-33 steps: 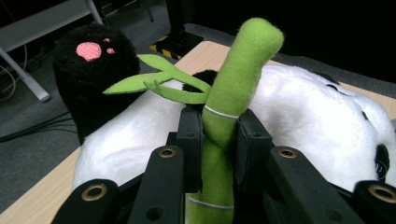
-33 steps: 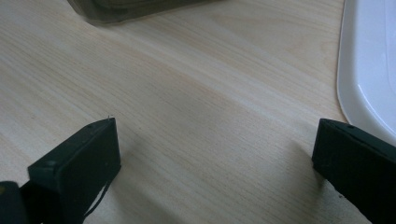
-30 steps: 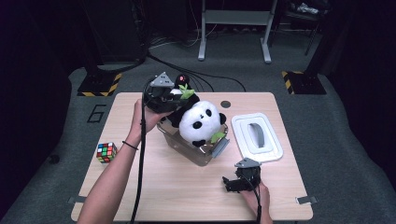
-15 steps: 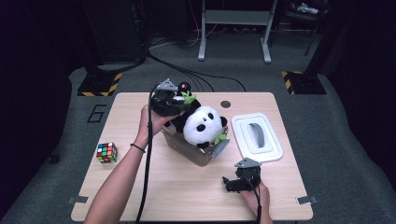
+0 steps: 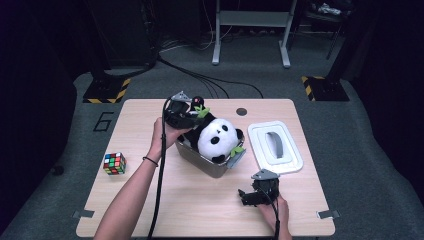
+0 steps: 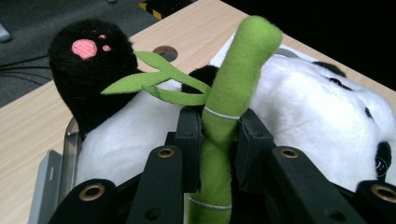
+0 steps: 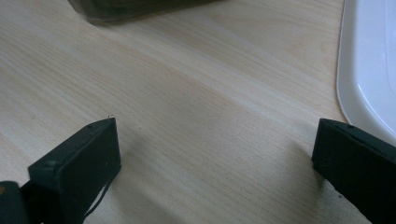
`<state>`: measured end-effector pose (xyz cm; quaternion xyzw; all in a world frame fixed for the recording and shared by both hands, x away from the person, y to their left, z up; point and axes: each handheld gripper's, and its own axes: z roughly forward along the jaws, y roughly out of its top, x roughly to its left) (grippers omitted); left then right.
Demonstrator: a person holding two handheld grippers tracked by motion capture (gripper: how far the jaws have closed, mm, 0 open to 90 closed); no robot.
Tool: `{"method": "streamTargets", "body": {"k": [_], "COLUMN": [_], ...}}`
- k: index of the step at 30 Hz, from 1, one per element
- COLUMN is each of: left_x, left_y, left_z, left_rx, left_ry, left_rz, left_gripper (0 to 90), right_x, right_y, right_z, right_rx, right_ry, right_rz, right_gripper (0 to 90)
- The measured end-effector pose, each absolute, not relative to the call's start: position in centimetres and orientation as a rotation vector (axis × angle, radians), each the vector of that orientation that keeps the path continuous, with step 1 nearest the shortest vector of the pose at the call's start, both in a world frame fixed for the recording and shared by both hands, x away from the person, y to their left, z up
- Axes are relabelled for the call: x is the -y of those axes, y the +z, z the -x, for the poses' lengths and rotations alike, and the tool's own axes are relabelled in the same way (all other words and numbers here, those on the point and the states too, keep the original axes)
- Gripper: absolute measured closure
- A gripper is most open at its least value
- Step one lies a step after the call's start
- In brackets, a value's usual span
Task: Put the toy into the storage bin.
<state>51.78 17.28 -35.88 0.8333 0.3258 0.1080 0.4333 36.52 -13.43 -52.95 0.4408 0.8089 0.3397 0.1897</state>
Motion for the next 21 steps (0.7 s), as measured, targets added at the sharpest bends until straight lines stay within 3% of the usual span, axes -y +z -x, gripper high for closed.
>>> {"method": "streamTargets", "body": {"k": [7, 9, 16, 21], "left_x": [-18.0, -18.1, -17.2, -14.6], "left_y": [-36.9, -36.8, -35.2, -35.8], "left_z": [-51.8, -51.6, -51.4, -52.4], "left_rx": [-0.838, -0.841, -0.871, -0.910], "left_ry": [0.215, 0.197, 0.225, 0.217], "left_rz": [-2.066, -2.057, -1.994, -2.059], "left_gripper": [69.4, 61.2, 18.6, 14.3], "right_x": [13.4, 13.4, 13.4, 13.3], "right_y": [-53.0, -53.0, -52.9, -52.9], "right_z": [-36.5, -36.5, -36.5, -36.4], "right_rx": [-2.273, -2.273, -2.272, -2.263], "right_ry": [0.954, 0.954, 0.954, 0.957], "right_rz": [-1.240, -1.240, -1.247, -1.261], "right_gripper": [0.3, 0.3, 0.3, 0.3]}}
